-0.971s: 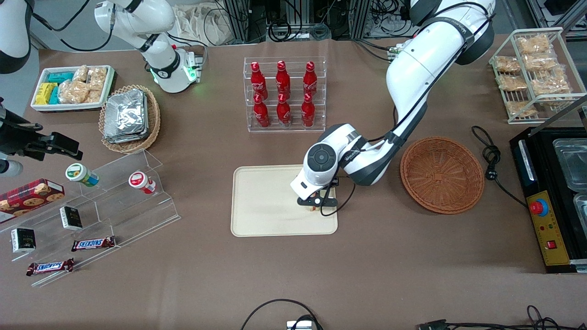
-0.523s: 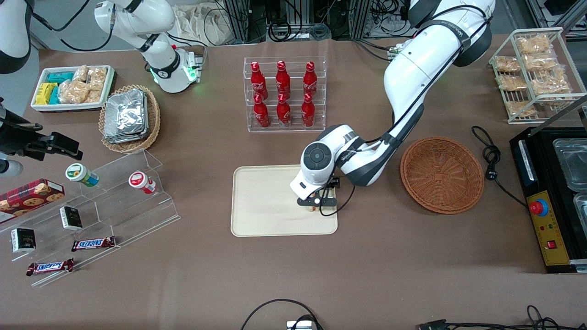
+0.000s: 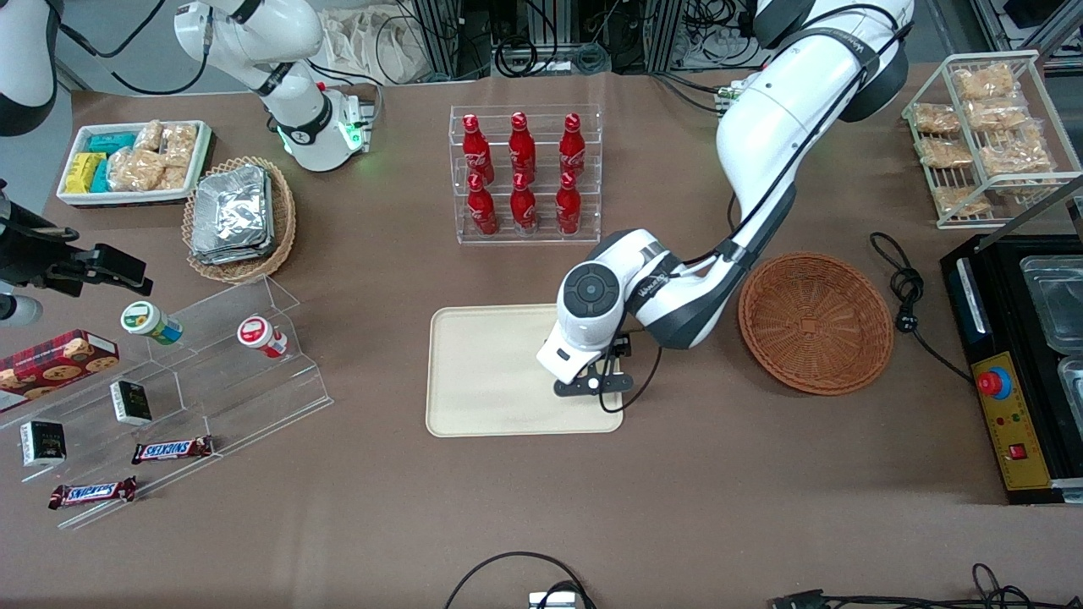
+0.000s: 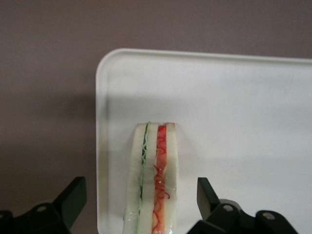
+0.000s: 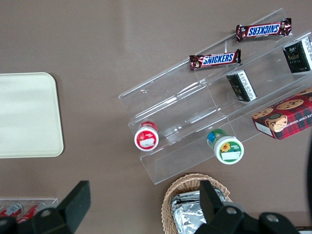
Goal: Place sandwich from basket to tray
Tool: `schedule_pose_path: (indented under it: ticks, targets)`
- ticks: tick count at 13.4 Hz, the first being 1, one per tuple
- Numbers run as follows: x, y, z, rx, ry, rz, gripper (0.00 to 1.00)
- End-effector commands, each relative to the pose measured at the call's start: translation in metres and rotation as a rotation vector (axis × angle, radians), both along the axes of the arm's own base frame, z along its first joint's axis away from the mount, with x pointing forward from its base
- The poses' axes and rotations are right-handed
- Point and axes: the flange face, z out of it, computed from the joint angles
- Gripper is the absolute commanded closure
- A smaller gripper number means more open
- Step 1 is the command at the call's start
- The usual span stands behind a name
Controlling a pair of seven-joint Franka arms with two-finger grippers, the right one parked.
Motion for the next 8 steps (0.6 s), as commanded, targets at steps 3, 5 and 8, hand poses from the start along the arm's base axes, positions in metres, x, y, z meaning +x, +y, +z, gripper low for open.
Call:
schedule_pose_path:
  ticks: [3, 5, 8]
  targets:
    - [0.025, 0.021, 0.072, 0.063, -0.028, 0.080, 0.00]
    - [0.033, 0.046, 0.106, 0.088, -0.042, 0.117, 0.00]
    - [0.038, 0.082, 0.159, 0.136, -0.079, 0.162, 0.00]
